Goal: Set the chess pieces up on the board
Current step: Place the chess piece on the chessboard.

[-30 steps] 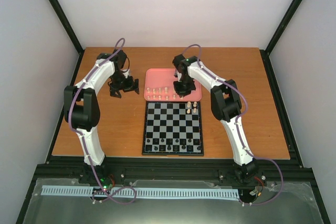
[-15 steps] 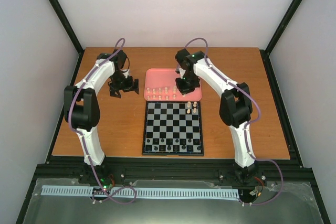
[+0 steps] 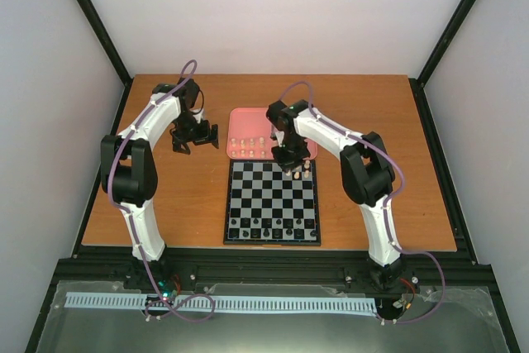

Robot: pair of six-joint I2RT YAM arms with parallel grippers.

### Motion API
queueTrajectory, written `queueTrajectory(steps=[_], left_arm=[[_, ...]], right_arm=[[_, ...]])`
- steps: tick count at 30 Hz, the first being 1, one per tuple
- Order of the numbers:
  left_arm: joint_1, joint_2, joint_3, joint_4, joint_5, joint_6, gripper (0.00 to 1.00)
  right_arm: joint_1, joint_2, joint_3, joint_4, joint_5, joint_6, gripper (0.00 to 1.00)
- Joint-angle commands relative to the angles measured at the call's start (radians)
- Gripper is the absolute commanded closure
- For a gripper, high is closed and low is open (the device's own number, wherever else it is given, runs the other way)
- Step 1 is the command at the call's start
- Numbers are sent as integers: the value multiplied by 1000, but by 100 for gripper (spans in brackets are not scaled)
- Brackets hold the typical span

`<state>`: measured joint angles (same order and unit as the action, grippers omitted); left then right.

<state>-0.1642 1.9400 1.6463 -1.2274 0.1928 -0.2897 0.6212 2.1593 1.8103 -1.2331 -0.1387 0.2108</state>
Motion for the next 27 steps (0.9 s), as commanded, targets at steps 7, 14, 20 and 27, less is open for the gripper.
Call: queueTrajectory(steps=[7,14,20,27], left_arm=[[-3,-38,15,3,-7,15,0],[-2,-32,17,3,-5,15,0],[-1,-31,17,3,-6,17,0],[-2,-28,15,3,-5,17,0]], right_arm=[[-2,-21,-49,60,19,7,96],[-2,7,-26,56,21,-1,96],[-2,35,-5,50,12,-13,96],[-2,53,3,49,14,-19,95]])
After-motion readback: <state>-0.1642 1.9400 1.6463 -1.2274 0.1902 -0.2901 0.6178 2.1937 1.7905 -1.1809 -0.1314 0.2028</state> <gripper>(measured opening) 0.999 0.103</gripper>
